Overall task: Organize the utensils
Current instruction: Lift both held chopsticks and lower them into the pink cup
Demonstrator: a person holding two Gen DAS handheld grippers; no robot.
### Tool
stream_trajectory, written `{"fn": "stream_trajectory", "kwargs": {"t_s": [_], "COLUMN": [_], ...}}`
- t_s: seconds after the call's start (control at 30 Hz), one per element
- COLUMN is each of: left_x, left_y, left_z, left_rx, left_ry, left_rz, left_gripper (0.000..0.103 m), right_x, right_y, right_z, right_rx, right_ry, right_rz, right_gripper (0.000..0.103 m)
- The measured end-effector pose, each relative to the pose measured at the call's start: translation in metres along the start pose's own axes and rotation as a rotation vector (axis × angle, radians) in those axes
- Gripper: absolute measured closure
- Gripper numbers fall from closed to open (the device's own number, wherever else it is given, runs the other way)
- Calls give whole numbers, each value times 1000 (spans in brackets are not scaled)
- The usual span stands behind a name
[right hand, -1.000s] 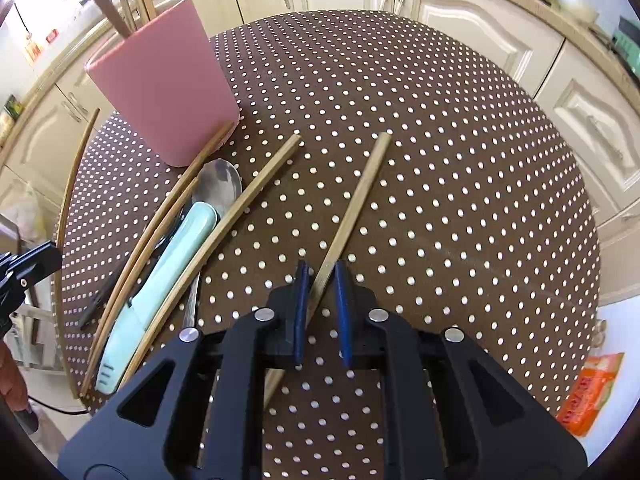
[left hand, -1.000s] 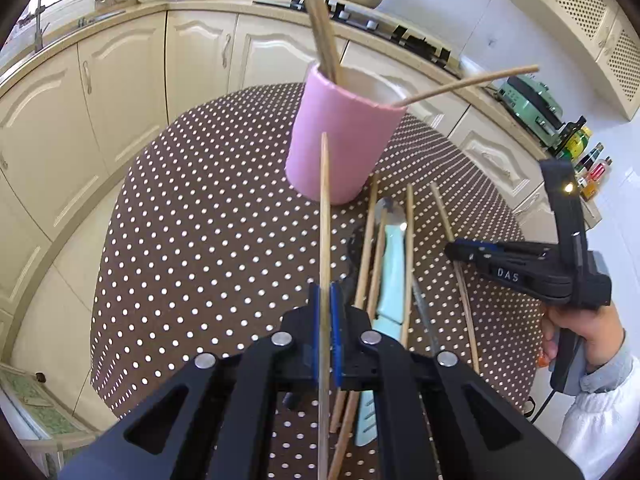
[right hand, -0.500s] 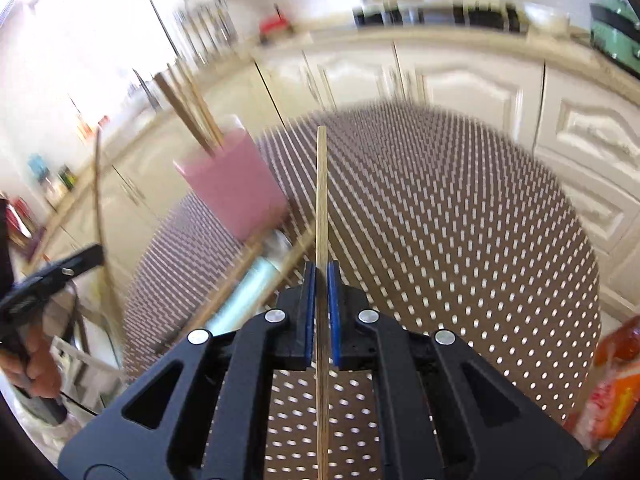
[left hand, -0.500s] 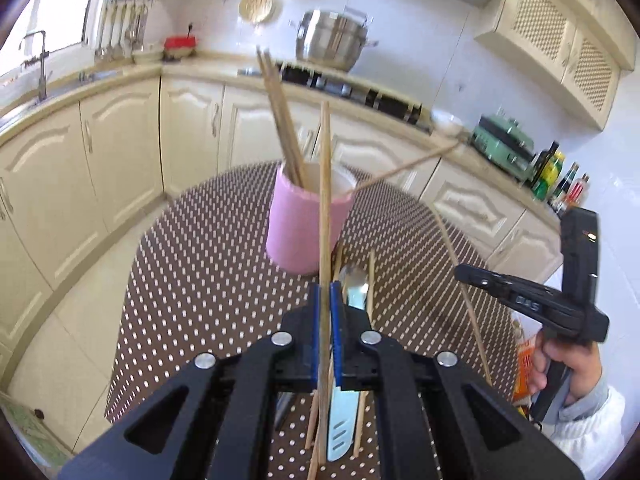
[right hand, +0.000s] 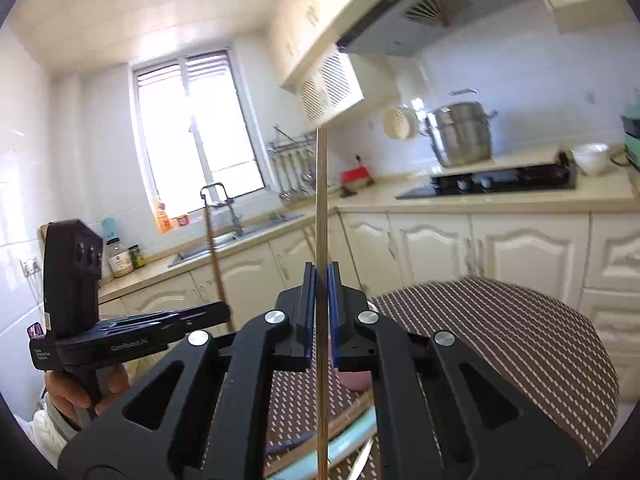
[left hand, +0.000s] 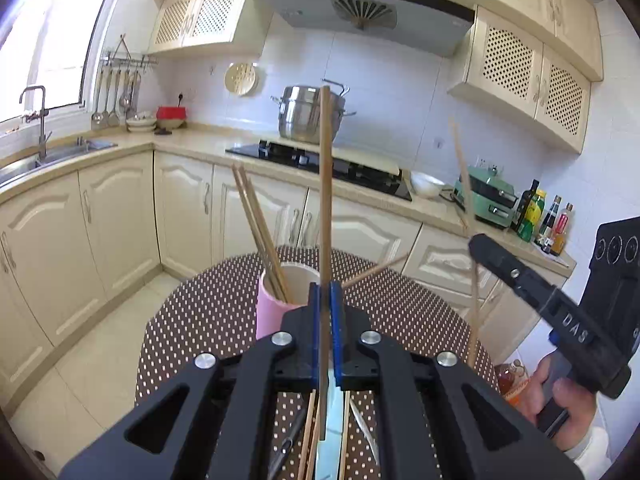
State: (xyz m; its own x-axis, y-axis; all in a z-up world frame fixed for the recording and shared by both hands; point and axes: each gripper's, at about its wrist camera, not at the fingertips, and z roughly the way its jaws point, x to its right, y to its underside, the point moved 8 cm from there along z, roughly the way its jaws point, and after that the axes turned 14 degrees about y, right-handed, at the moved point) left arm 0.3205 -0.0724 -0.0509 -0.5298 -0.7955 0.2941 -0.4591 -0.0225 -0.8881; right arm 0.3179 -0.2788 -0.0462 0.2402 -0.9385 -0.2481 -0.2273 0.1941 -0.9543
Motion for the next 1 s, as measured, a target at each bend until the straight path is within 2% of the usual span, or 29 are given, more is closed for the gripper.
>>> {"fn": "stream_trajectory", "kwargs": {"t_s": [0.13, 0.27, 0.6, 0.77, 1.0], "left_x": [2, -2, -24, -36, -59], "left_y": [-24, -45, -79, -83, -72], "left_z": [2, 9, 30, 48, 71], "left_rx": [63, 121, 249, 244, 213], "left_ry": [-18, -36, -64, -79, -72], "left_rz": [38, 68, 66, 72, 22], "left_gripper": [98, 98, 98, 98, 98], "right_x": [-28, -38, -42, -46, -40], "right_y": [-16, -22, -37, -36, -33], "right_z": [15, 42, 90, 104, 115], "right_rx": [62, 103, 226, 248, 292], "right_ry": [-28, -44, 3, 19, 69], "right_rz": [-31, -30, -7, -24, -25], "right_gripper": [96, 96, 96, 96, 96]}}
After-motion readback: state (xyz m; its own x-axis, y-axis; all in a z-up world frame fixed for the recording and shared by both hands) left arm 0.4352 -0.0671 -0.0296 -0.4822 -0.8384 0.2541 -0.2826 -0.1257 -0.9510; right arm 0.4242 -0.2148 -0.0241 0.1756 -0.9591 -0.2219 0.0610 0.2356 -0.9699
